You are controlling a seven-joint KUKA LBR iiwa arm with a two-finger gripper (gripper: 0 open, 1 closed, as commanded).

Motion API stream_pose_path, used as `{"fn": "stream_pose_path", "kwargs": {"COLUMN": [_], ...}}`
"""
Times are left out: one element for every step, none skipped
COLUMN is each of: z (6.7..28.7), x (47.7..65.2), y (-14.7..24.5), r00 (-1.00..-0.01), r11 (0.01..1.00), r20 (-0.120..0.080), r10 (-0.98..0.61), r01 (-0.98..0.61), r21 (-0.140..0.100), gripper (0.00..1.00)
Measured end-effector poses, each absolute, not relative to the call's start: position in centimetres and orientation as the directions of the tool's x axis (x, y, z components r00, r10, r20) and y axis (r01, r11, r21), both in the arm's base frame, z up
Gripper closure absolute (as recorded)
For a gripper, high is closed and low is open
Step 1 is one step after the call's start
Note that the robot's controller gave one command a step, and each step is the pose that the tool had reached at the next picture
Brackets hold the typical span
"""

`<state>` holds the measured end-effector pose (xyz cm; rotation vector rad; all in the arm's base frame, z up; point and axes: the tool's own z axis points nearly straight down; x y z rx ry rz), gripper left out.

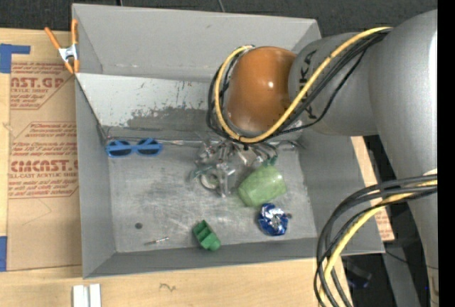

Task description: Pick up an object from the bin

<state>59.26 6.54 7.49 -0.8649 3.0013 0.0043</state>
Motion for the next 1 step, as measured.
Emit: {"fn": "stream_pose_path", "kwargs": {"z": [21.69], "x": [58.77], "y": [8.05], "r00": [-0.836], "r11": [0.836], "r20": [-0.010], "r10": [-0.548], "r01": [-0.548], "r21": [-0.003], "gripper": [1.00]}}
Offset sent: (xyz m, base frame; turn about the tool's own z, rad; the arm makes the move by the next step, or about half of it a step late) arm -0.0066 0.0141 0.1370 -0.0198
